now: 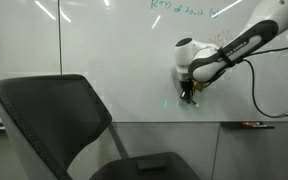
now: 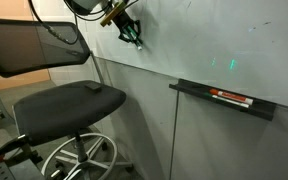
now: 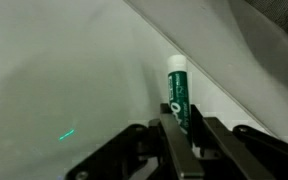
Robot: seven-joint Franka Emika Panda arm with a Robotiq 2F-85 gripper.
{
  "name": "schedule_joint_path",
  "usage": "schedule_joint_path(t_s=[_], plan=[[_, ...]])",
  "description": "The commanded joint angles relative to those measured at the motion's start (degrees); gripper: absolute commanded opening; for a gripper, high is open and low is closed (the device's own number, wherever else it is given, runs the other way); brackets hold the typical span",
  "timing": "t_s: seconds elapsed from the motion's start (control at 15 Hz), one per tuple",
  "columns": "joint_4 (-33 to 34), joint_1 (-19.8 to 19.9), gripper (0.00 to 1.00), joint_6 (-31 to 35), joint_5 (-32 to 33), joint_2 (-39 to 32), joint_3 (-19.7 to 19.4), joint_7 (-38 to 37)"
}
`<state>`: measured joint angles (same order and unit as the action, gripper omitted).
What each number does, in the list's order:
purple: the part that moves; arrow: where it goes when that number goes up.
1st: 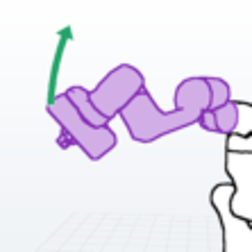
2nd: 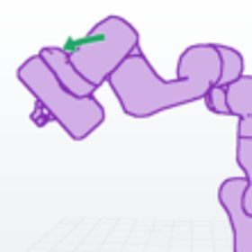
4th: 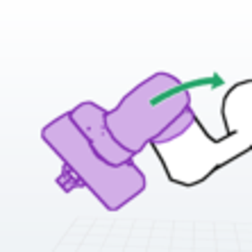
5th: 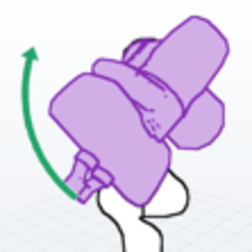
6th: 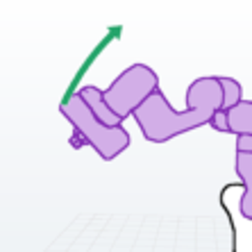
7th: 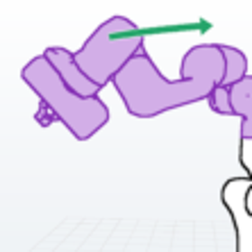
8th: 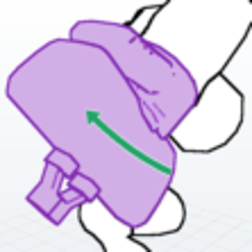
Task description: Use the marker on the chair to draw on the whiteboard
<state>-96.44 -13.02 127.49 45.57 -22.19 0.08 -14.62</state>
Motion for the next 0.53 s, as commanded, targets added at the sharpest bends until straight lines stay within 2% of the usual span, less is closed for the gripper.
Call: schedule_joint_path(t_s=[0.0,0.47], plan=[[1.91,-0.16,0.06,-0.38,1.30,-1.05,1.05,2.04],[3.38,0.16,0.06,-0.85,-6.33,-1.57,5.03,8.08]])
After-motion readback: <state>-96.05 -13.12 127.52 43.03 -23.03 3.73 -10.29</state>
